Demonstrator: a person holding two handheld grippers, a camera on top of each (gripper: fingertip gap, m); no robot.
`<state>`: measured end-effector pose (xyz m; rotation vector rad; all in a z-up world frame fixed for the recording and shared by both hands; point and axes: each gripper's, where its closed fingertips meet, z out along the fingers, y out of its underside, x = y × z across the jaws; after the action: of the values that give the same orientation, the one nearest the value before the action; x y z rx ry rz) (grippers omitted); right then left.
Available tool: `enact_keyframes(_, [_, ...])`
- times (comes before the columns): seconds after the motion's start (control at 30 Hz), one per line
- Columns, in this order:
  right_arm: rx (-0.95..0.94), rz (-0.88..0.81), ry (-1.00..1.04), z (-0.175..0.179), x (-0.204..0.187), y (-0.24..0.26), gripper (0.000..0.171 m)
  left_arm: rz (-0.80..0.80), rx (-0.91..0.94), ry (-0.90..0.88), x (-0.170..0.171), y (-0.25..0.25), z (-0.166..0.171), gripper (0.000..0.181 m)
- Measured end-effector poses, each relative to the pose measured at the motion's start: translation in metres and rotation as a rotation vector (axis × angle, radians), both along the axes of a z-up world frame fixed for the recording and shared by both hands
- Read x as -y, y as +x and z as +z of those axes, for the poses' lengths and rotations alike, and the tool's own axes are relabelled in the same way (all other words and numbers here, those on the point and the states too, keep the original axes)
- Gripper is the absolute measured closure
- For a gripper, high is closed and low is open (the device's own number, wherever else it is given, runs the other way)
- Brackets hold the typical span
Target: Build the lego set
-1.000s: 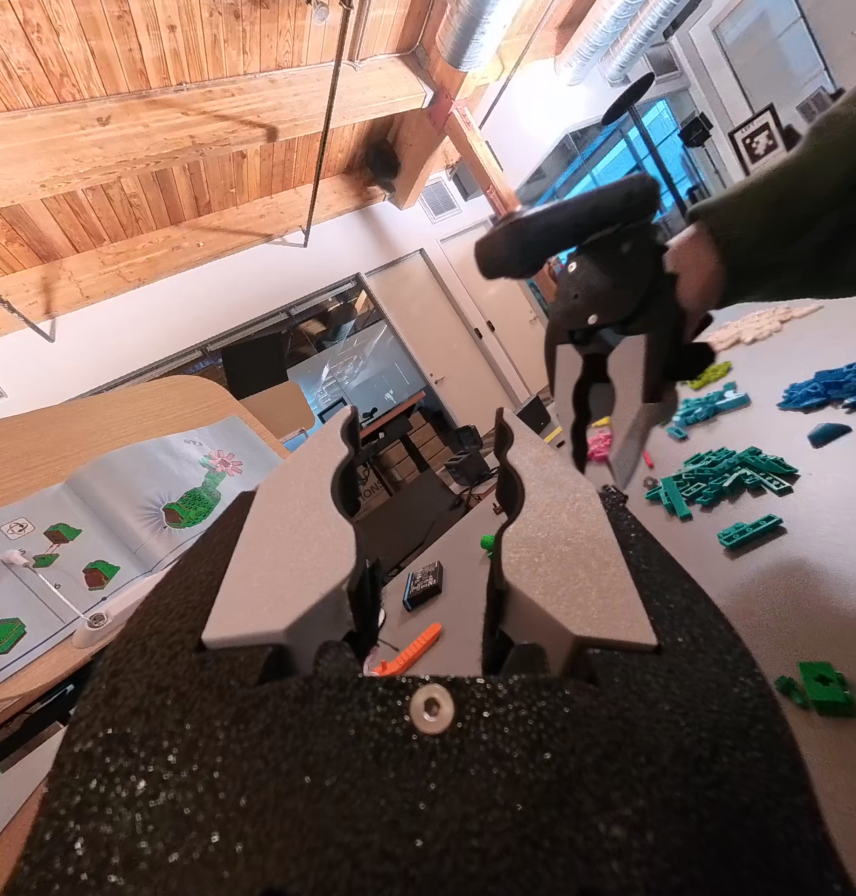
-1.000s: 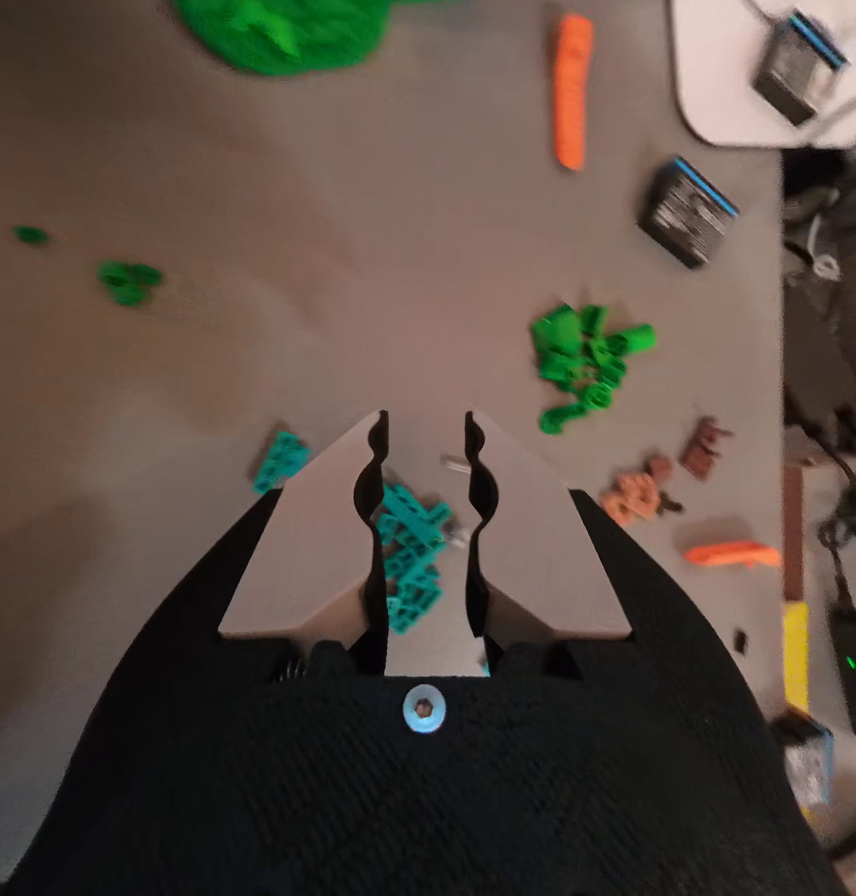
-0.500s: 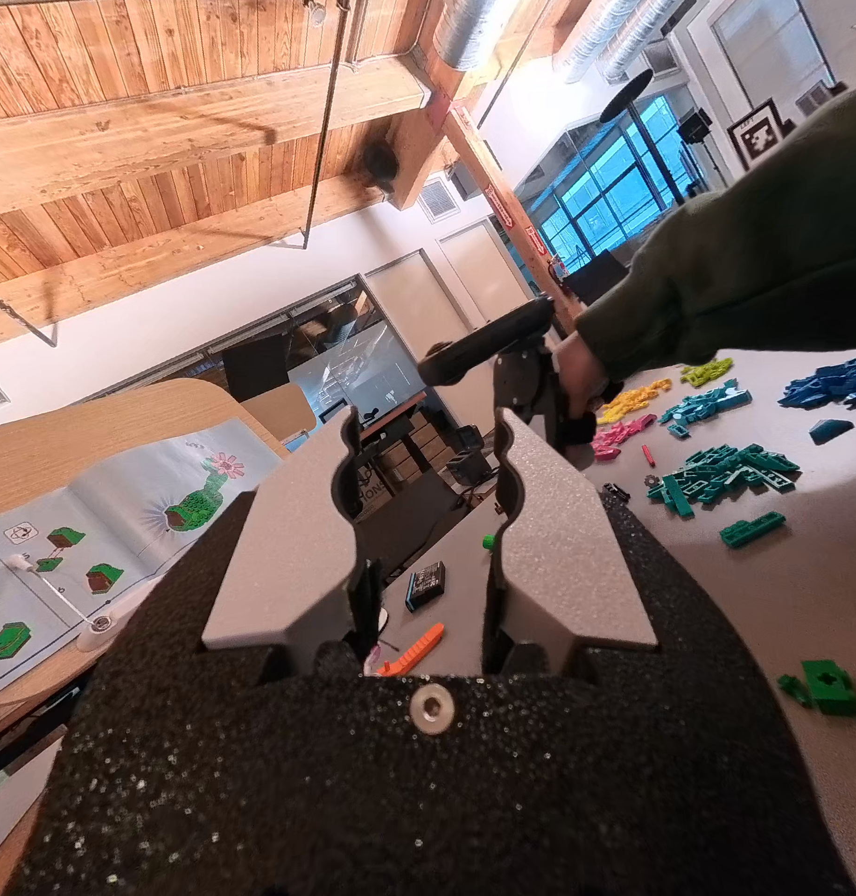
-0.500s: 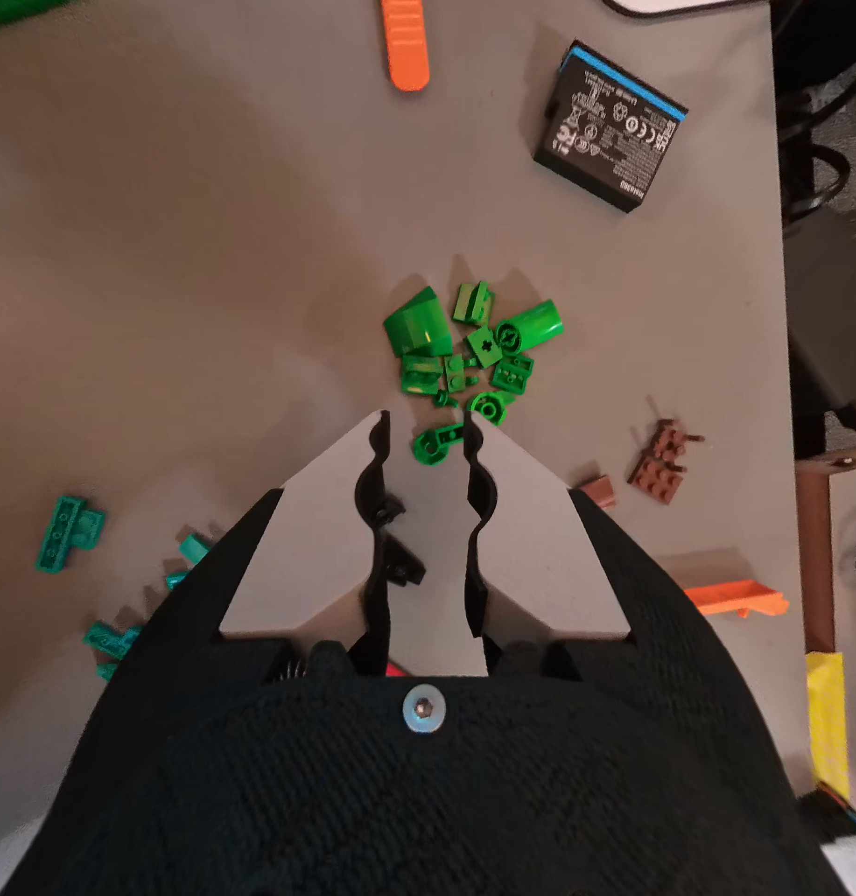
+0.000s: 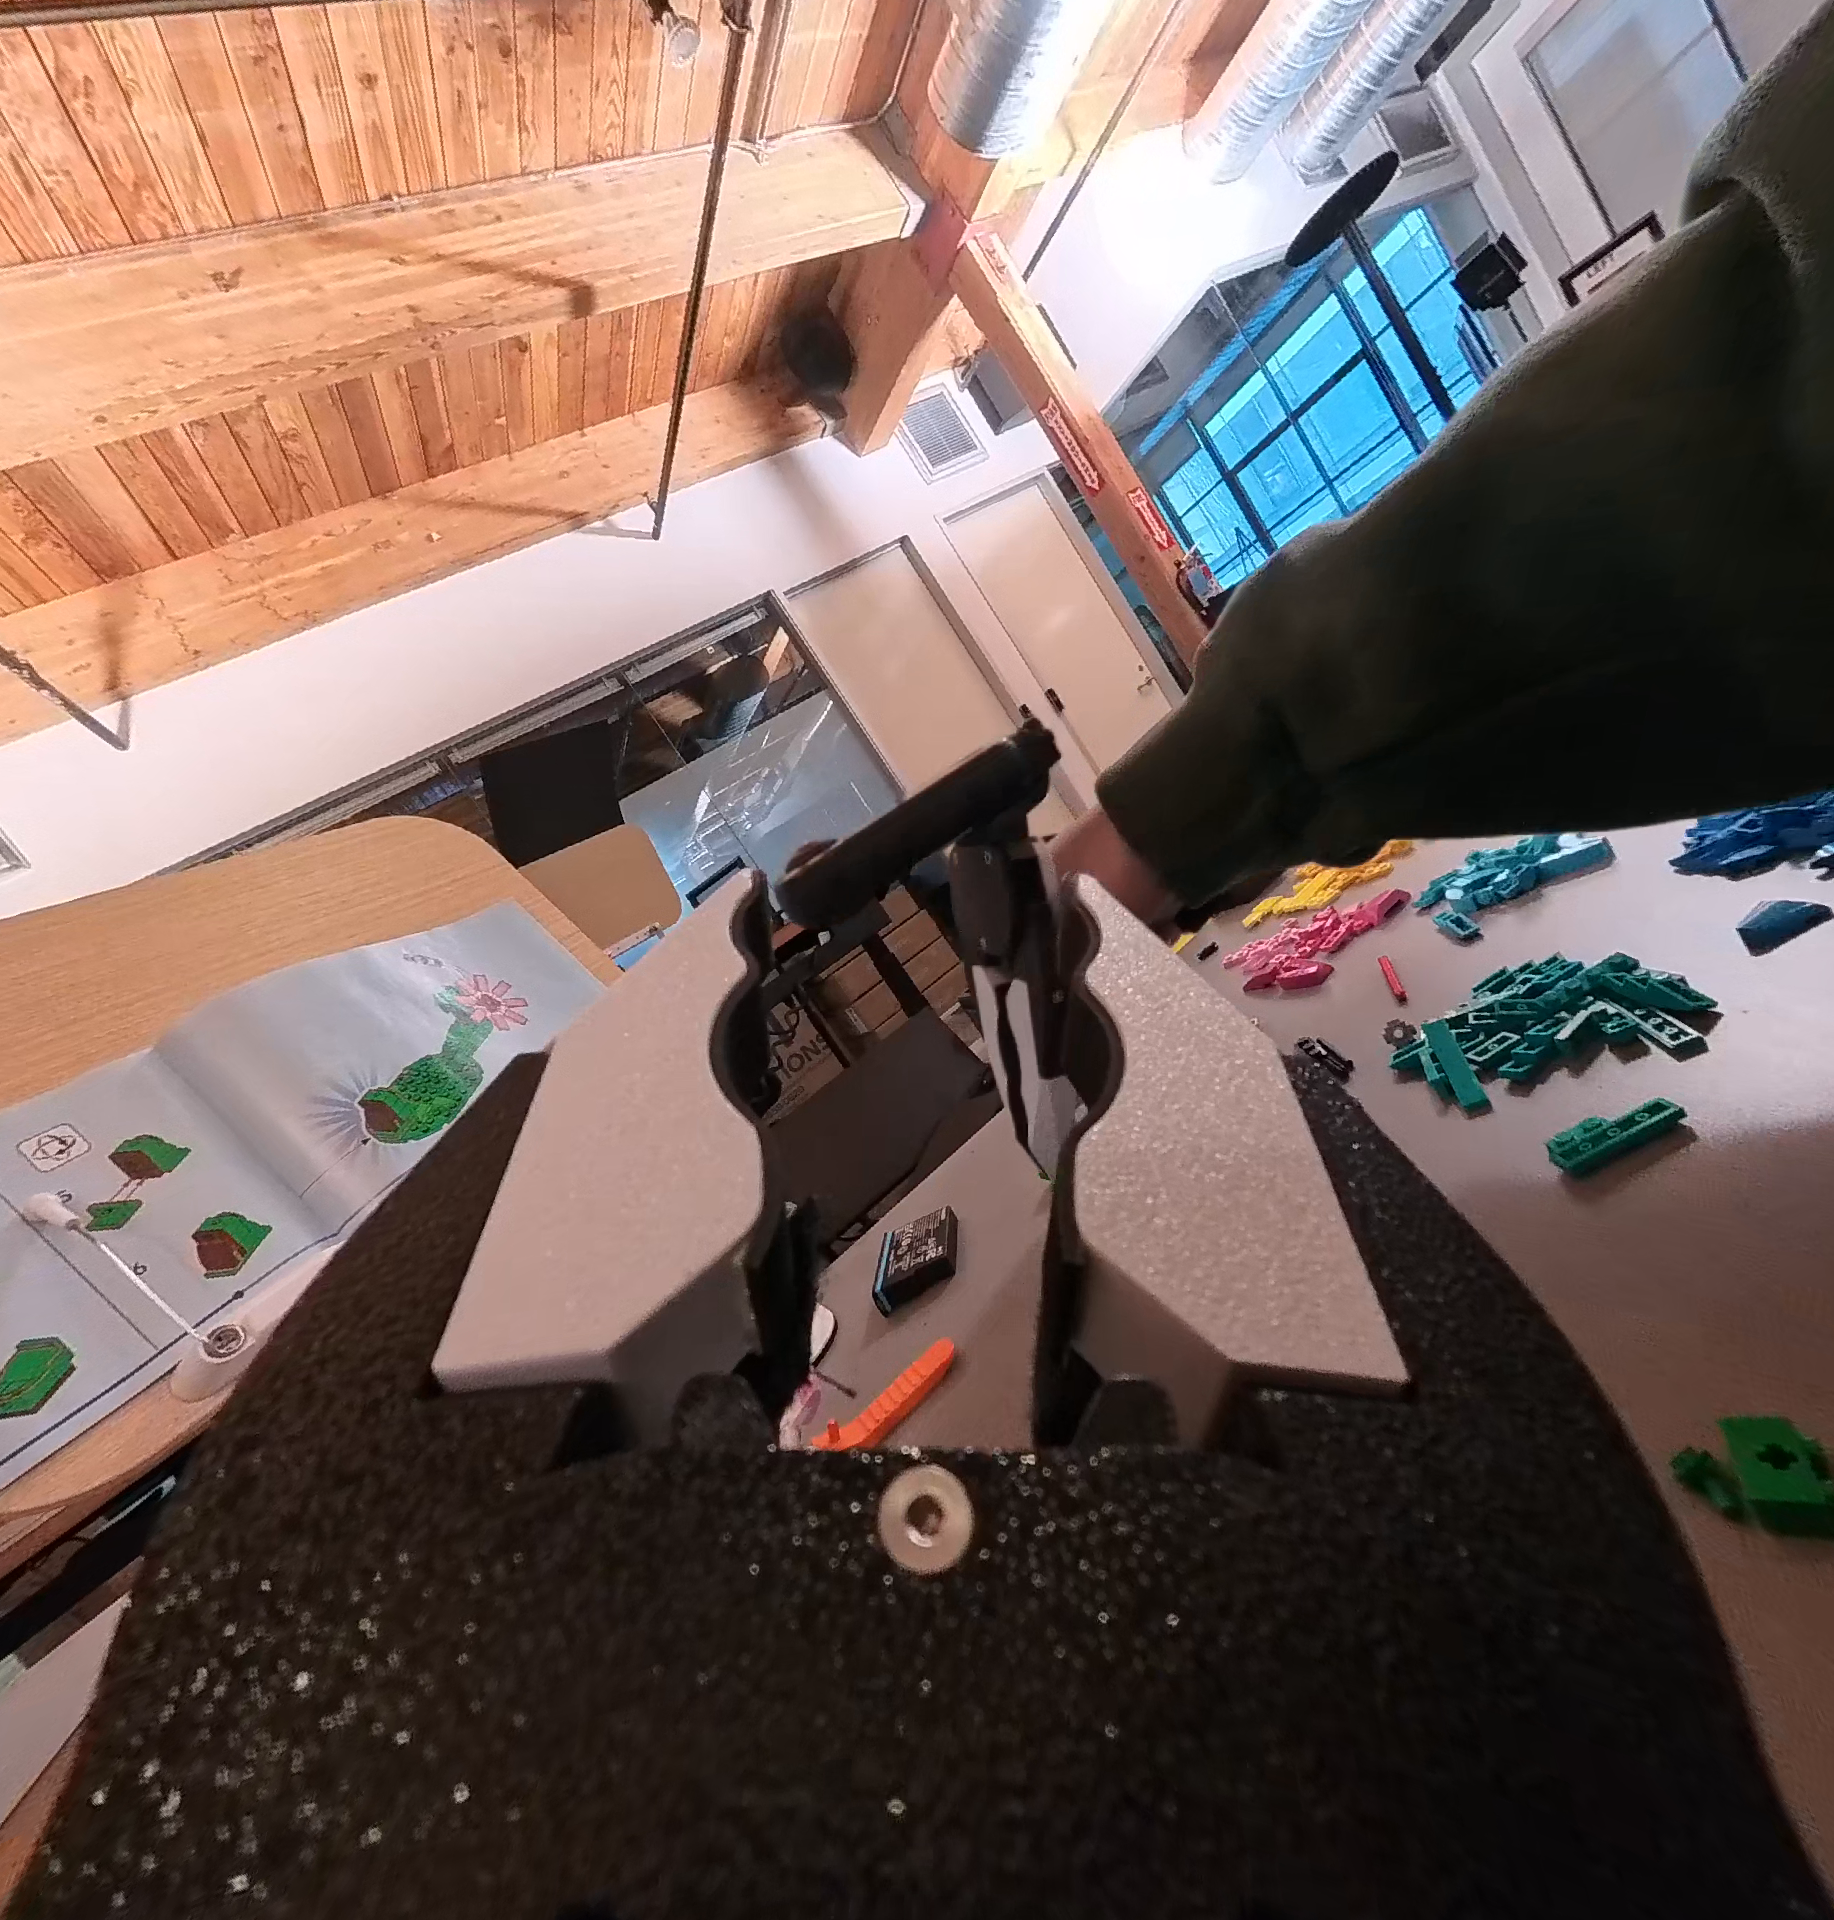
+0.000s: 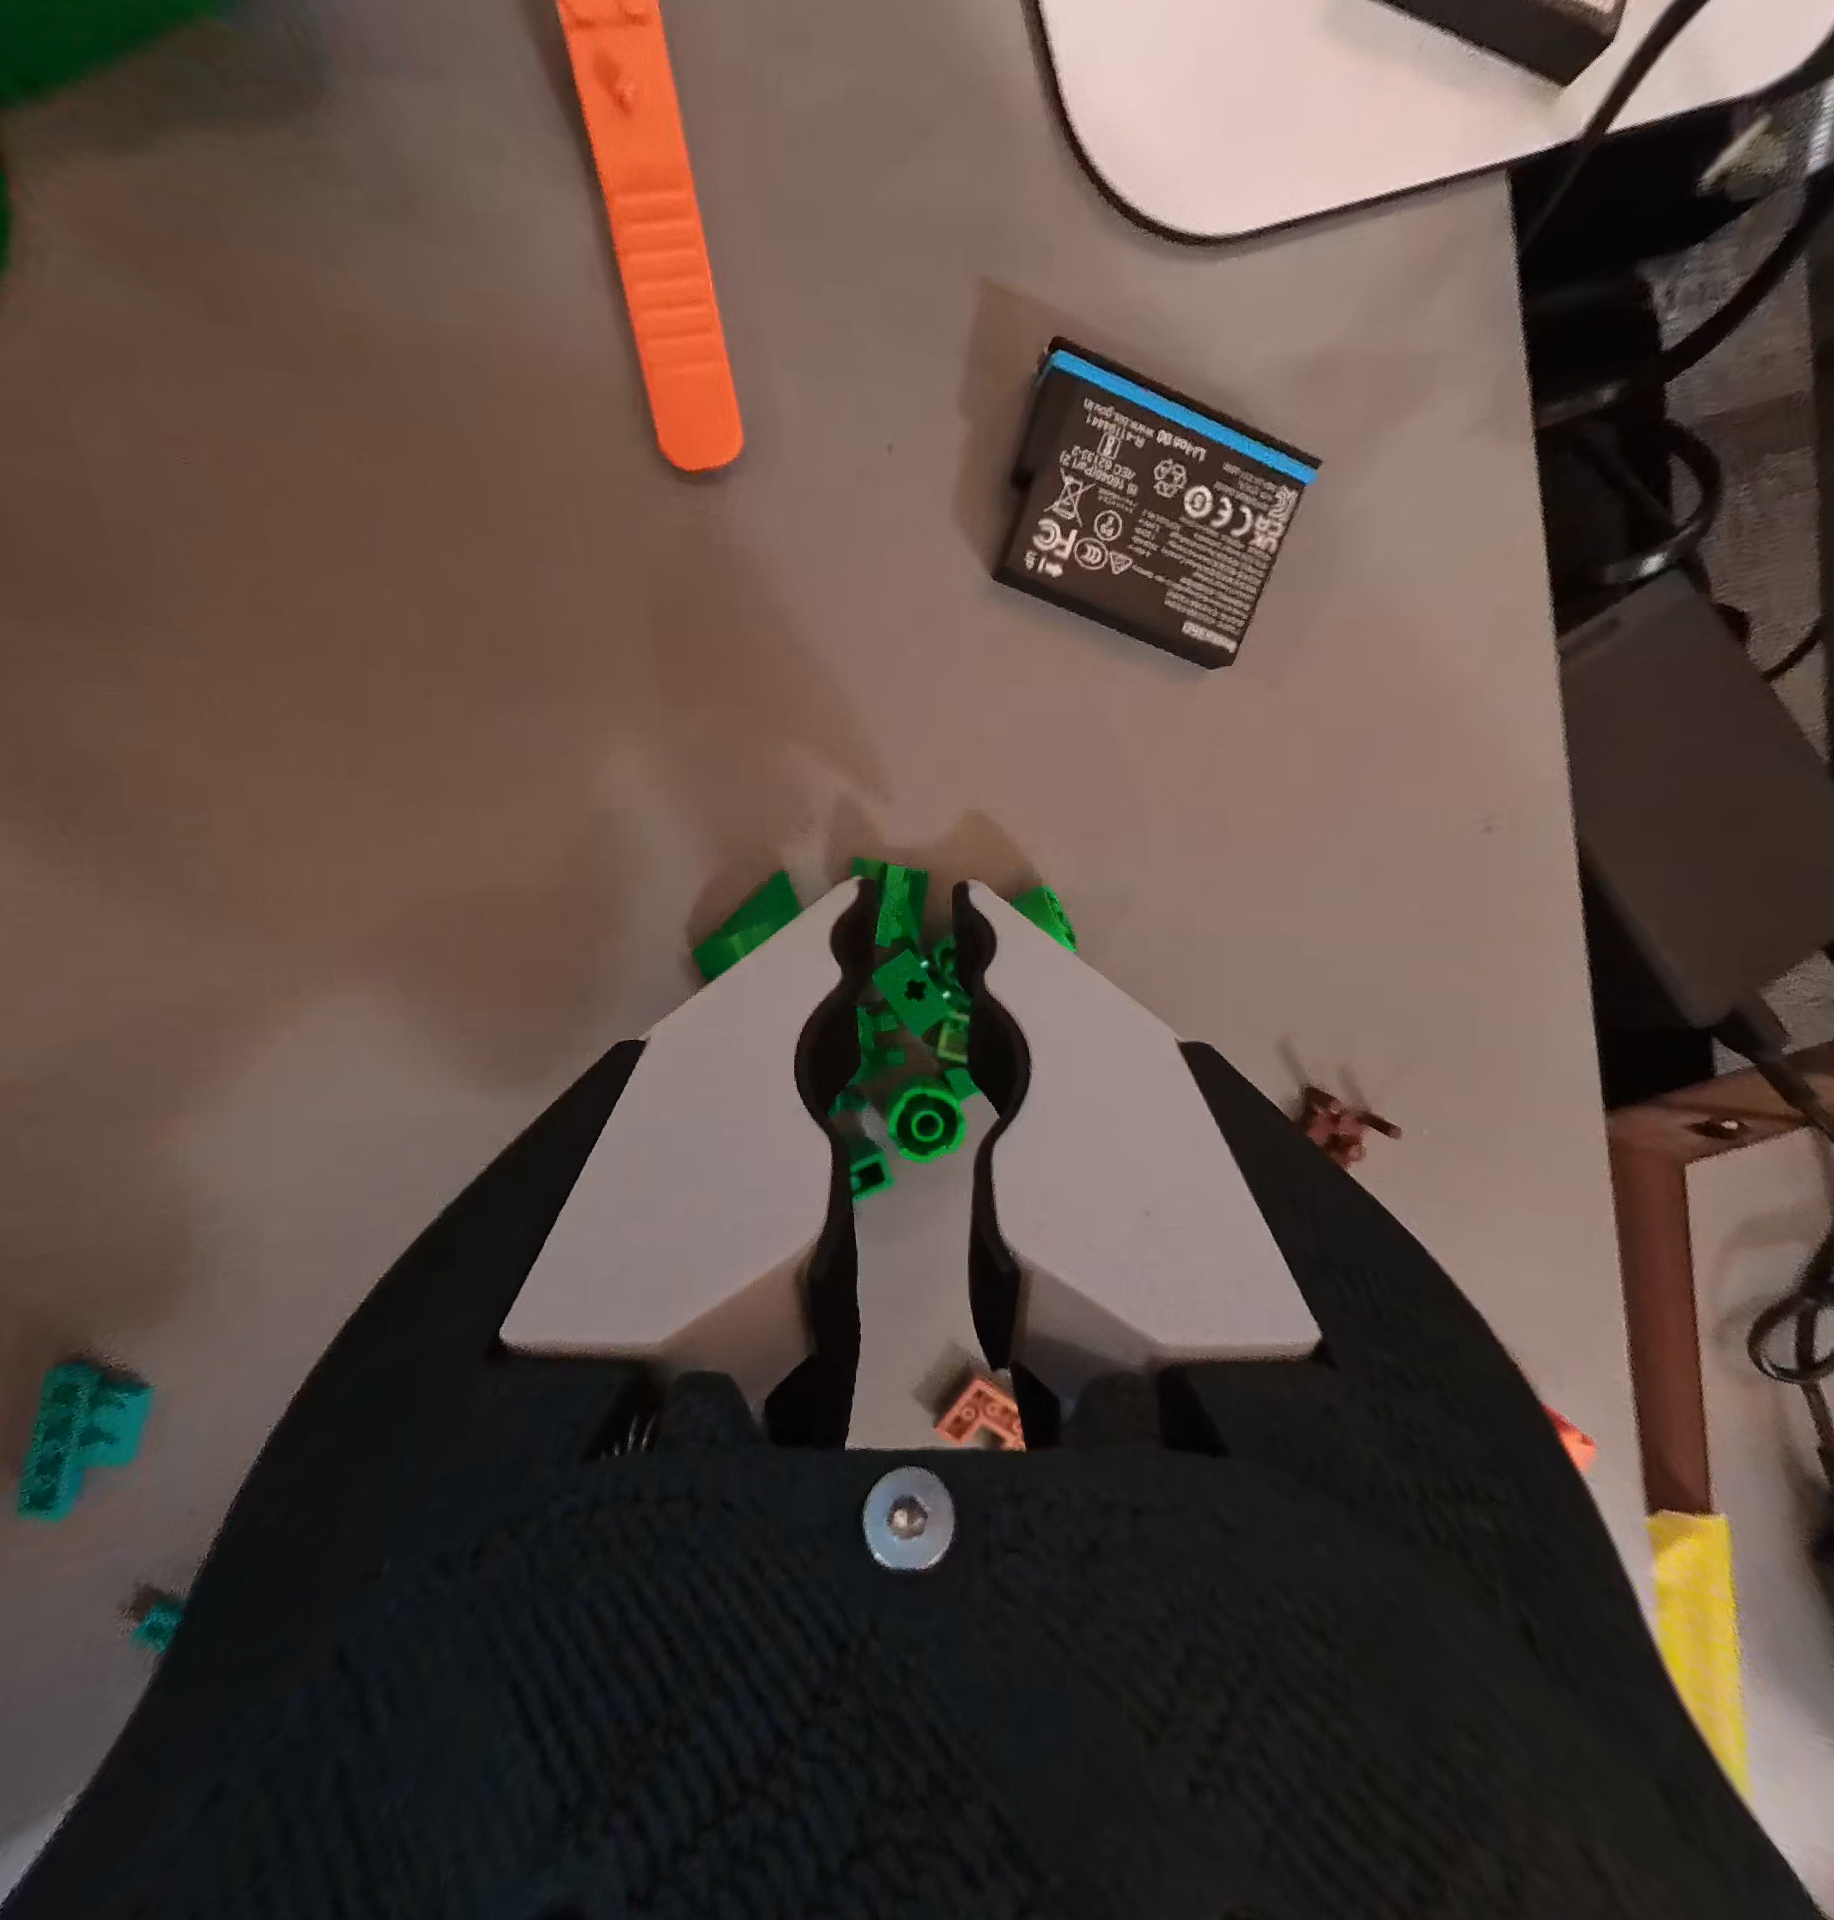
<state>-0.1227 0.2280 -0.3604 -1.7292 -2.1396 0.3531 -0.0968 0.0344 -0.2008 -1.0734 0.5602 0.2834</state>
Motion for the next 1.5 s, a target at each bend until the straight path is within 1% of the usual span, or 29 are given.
enact_keyframes(0.03, [0.013, -0.002, -0.009, -0.002, 0.001, -0.001, 0.159, 0.000, 0.000, 0.001, 0.000, 0.000, 0.000, 0.129])
enact_keyframes(0.27, [0.089, 0.011, 0.034, -0.010, -0.001, -0.001, 0.160, 0.005, 0.000, 0.006, 0.001, -0.001, 0.002, 0.129])
enact_keyframes(0.33, [0.103, 0.016, 0.023, -0.010, 0.000, 0.000, 0.167, 0.008, 0.004, 0.004, 0.000, -0.002, 0.001, 0.129])
enact_keyframes(0.4, [0.109, 0.027, 0.020, -0.010, 0.002, 0.002, 0.168, 0.010, 0.006, 0.003, 0.000, -0.003, 0.001, 0.129])
enact_keyframes(0.5, [0.033, 0.093, 0.082, 0.004, 0.010, 0.000, 0.168, 0.014, 0.007, 0.007, 0.000, -0.004, 0.002, 0.129])
enact_keyframes(0.57, [-0.114, 0.194, 0.149, 0.028, 0.029, -0.006, 0.168, 0.014, 0.023, 0.008, 0.000, -0.006, 0.003, 0.130])
enact_keyframes(0.6, [-0.206, 0.260, 0.171, 0.044, 0.045, -0.008, 0.169, 0.015, 0.041, 0.005, 0.000, -0.009, 0.003, 0.130])
enact_keyframes(0.73, [-0.550, 0.459, 0.093, 0.111, 0.133, 0.006, 0.168, 0.034, 0.124, 0.008, -0.001, -0.025, 0.008, 0.129])
enact_keyframes(0.8, [-0.635, 0.533, 0.057, 0.130, 0.167, 0.022, 0.168, 0.041, 0.152, 0.012, 0.000, -0.030, 0.010, 0.129])
enact_keyframes(0.87, [-0.663, 0.585, 0.016, 0.138, 0.194, 0.039, 0.168, 0.048, 0.144, 0.016, 0.000, -0.031, 0.010, 0.129])
enact_keyframes(0.9, [-0.648, 0.600, -0.004, 0.138, 0.203, 0.048, 0.168, 0.050, 0.135, 0.015, 0.000, -0.031, 0.010, 0.129])
enact_keyframes(0.97, [-0.551, 0.631, -0.019, 0.123, 0.219, 0.064, 0.168, 0.048, 0.120, 0.016, 0.000, -0.028, 0.009, 0.129])
enact_keyframes(1.1, [-0.253, 0.695, 0.004, 0.066, 0.241, 0.092, 0.168, 0.043, 0.102, 0.012, 0.000, -0.024, 0.008, 0.130])
enact_keyframes(1.2, [-0.063, 0.726, 0.057, 0.027, 0.248, 0.104, 0.168, 0.038, 0.103, 0.009, 0.000, -0.023, 0.007, 0.130])
enact_keyframes(1.3, [0.017, 0.737, 0.075, 0.008, 0.252, 0.106, 0.169, 0.037, 0.100, 0.009, 0.000, -0.023, 0.007, 0.129])
enact_keyframes(1.5, [0.089, 0.719, 0.102, -0.008, 0.245, 0.104, 0.168, 0.034, 0.098, 0.010, 0.000, -0.022, 0.008, 0.130])
